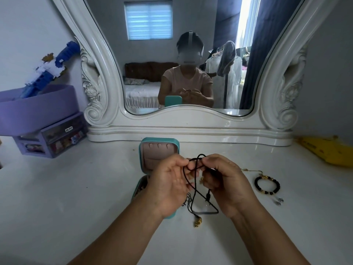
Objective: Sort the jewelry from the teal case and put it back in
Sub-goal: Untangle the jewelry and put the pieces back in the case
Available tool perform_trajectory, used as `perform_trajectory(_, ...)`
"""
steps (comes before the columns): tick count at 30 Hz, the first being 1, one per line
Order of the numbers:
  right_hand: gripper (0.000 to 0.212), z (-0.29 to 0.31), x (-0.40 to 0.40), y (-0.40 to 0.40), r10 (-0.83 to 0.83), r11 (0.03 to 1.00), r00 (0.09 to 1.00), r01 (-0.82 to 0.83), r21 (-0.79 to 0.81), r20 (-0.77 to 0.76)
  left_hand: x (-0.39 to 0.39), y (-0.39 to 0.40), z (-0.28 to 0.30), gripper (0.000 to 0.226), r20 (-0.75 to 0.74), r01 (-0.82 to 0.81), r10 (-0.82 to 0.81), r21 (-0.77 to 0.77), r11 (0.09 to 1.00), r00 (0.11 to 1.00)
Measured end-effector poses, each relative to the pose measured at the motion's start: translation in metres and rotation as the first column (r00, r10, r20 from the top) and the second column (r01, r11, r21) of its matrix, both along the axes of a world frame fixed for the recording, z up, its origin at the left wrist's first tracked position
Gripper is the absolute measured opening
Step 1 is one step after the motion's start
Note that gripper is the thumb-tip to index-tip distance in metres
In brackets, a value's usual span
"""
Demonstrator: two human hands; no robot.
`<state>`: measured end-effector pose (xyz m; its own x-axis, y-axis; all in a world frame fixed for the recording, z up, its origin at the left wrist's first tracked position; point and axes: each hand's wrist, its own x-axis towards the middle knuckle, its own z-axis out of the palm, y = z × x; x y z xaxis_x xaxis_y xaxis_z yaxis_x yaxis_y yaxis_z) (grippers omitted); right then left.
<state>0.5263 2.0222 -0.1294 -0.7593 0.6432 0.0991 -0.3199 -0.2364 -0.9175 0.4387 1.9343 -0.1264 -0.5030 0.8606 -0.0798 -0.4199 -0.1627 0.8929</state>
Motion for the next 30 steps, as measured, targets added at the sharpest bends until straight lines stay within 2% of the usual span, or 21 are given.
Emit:
perform_trajectory(4, 0.023, -0.002, -0.003, -0.006, -0.102, 0.993, 0.994, 0.099, 0.065, 0.042, 0.001, 0.003, -0.005, 0.026, -0.221, 0.005, -0.026, -0.094, 0.996, 0.975)
perform_trajectory(8, 0.017, 0.0, -0.005, -0.002, -0.08, 0.992, 0.997, 0.08, -0.101, 0.007, -0.001, 0.002, -0.005, 0.035, -0.384, -0.157, 0.096, -0.131, 0.979, 0.918)
perform_trajectory(12, 0.02, 0.01, -0.002, 0.004, 0.017, 0.977, 0.996, -0.035, -0.211, -0.091, -0.003, 0.0, -0.008, 0.038, -0.368, -0.166, 0.129, -0.07, 0.984, 0.921)
perform_trajectory(15, 0.02, 0.017, 0.001, 0.004, 0.011, 0.998, 1.0, -0.011, -0.064, -0.006, -0.003, 0.001, -0.008, 0.015, -0.389, -0.167, 0.156, 0.005, 0.986, 0.908)
perform_trajectory(16, 0.017, 0.018, 0.001, 0.003, -0.009, 1.0, 0.999, 0.009, 0.005, 0.033, -0.003, 0.001, -0.008, 0.013, -0.395, -0.17, 0.173, 0.042, 0.984, 0.902)
perform_trajectory(18, 0.014, 0.019, 0.002, 0.001, -0.031, 0.993, 0.996, 0.022, 0.113, 0.08, -0.003, -0.001, -0.007, 0.026, -0.427, -0.167, 0.193, 0.098, 0.981, 0.883)
perform_trajectory(21, 0.012, 0.018, 0.004, 0.002, -0.032, 0.987, 0.993, 0.013, 0.157, 0.118, 0.002, -0.003, 0.003, 0.012, -0.481, -0.218, 0.238, 0.098, 0.971, 0.844)
perform_trajectory(22, 0.011, 0.018, 0.006, 0.003, -0.042, 0.989, 0.991, 0.023, 0.149, 0.131, 0.0, -0.003, 0.006, 0.015, -0.388, -0.231, 0.248, 0.091, 0.969, 0.888)
perform_trajectory(24, 0.011, 0.018, 0.009, 0.008, -0.069, 0.99, 0.985, 0.048, 0.13, 0.156, -0.011, -0.003, 0.008, 0.022, 0.037, -0.177, 0.173, 0.138, 0.975, 0.984)
perform_trajectory(25, 0.011, 0.018, 0.01, 0.011, -0.082, 0.989, 0.982, 0.059, 0.134, 0.171, -0.017, -0.005, 0.01, 0.027, 0.235, -0.157, 0.11, 0.192, 0.969, 0.966)
perform_trajectory(26, 0.011, 0.017, 0.012, 0.014, -0.095, 0.987, 0.978, 0.068, 0.146, 0.184, -0.025, -0.007, 0.009, 0.03, 0.356, -0.164, 0.069, 0.245, 0.956, 0.932)
perform_trajectory(28, 0.008, 0.017, 0.015, 0.02, -0.123, 0.981, 0.971, 0.088, 0.172, 0.205, -0.041, -0.013, 0.003, 0.021, 0.446, -0.154, 0.003, 0.303, 0.941, 0.895)
perform_trajectory(29, 0.006, 0.016, 0.016, 0.023, -0.138, 0.978, 0.967, 0.099, 0.181, 0.213, -0.046, -0.015, 0.002, 0.011, 0.434, -0.119, -0.031, 0.314, 0.942, 0.9)
perform_trajectory(30, 0.005, 0.016, 0.017, 0.026, -0.149, 0.976, 0.964, 0.107, 0.19, 0.222, -0.05, -0.017, 0.0, 0.017, 0.382, -0.091, -0.026, 0.283, 0.955, 0.924)
